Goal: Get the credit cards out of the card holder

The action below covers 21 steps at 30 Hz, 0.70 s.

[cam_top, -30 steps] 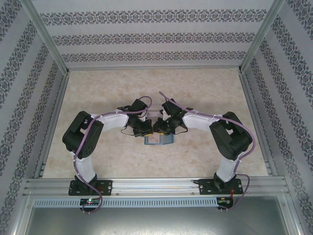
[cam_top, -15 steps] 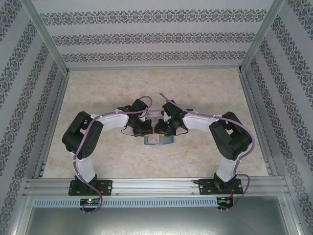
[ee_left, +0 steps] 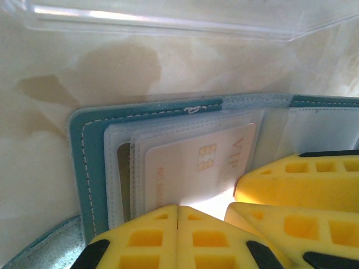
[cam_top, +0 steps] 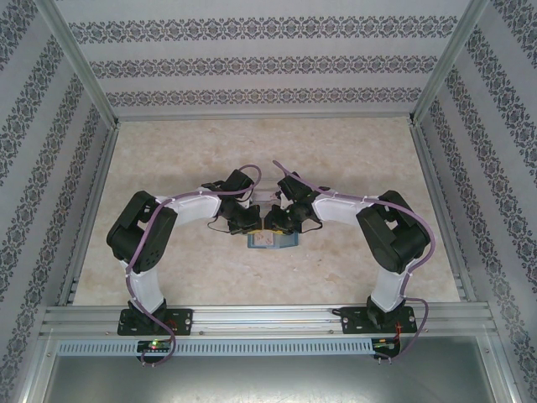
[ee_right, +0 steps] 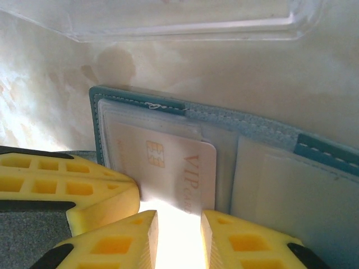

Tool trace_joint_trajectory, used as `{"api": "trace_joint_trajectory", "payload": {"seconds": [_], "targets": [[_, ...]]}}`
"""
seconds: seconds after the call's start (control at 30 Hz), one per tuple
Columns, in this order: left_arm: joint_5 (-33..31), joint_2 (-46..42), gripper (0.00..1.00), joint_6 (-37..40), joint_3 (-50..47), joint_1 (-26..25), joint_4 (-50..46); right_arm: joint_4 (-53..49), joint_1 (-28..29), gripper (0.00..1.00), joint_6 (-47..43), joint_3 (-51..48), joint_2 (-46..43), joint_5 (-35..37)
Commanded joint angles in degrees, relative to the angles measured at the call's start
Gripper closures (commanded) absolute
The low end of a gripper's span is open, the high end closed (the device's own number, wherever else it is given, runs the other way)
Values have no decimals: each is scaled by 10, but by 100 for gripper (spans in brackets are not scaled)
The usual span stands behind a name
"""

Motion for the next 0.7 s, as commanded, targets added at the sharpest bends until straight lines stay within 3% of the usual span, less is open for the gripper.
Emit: {"api": "trace_joint_trajectory", "payload": {"seconds": [0.0, 0.4, 0.67], "targets": [[-24, -4, 98, 11, 3, -6, -47, -50, 5, 71, -21, 10, 8, 41], [-26, -7, 96, 11, 4, -6, -50, -85, 5, 71, -38, 28, -5, 65], [-23, -8, 96, 12, 11, -6, -50, -53, 6, 81, -19, 18, -29, 31]]}}
